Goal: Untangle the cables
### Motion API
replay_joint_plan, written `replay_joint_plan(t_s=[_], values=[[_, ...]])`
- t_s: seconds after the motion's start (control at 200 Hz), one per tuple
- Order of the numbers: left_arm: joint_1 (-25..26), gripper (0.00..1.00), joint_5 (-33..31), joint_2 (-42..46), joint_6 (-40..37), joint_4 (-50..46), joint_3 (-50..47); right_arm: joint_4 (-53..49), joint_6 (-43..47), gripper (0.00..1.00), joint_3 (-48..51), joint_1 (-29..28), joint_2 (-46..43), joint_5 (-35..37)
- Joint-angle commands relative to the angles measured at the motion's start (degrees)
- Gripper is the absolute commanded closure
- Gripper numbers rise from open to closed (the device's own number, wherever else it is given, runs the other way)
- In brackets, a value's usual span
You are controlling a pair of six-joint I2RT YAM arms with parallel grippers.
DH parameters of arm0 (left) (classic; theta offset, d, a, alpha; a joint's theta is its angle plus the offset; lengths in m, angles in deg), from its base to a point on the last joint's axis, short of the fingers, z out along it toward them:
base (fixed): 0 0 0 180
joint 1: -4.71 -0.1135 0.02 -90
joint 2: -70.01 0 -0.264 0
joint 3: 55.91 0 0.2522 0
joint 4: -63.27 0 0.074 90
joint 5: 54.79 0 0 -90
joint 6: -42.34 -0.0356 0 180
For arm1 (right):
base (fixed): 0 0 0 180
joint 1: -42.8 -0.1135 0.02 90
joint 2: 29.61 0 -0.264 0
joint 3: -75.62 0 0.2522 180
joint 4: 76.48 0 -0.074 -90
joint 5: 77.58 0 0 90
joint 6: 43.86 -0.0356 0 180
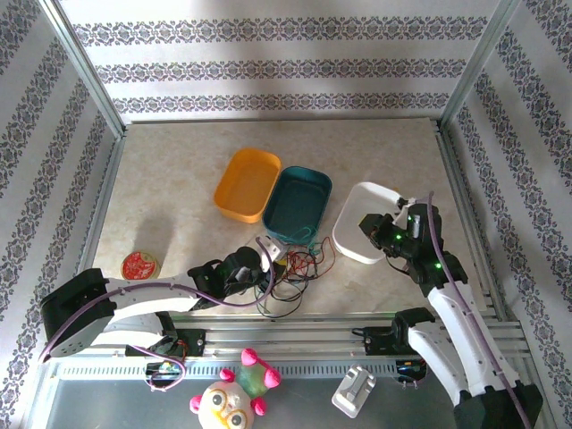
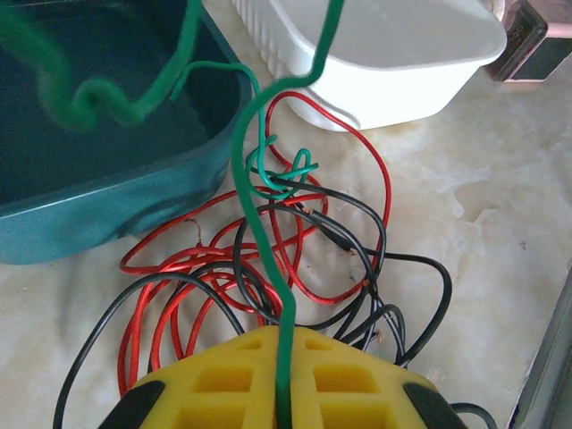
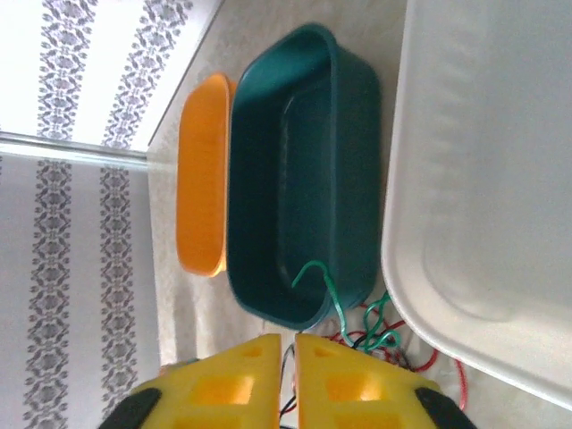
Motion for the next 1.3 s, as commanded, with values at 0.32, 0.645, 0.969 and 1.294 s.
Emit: replay_joint_plan(t_s=[0.32, 0.645, 0.969, 1.294], values=[[-0.28, 1.0, 0.72, -4.69, -2.59, 0.56, 5.86, 8.53, 7.0, 0.43, -7.51, -21.19, 16.36, 0.65], [-0.28, 1.0, 1.61, -5.17, -3.56, 1.49, 7.07, 16.54, 6.0, 0.55, -8.19, -21.95, 23.87, 1.55], [-0.62, 0.98, -0.85, -5.6, -1.64, 5.12, 5.45, 16.72, 4.68, 1.0, -6.64, -20.96, 21.83, 8.55], [-3.38, 0.9, -1.96, -8.45, 0.14, 6.45, 2.99, 12.63, 2.33, 1.0, -4.85, -13.8, 12.98, 12.71]])
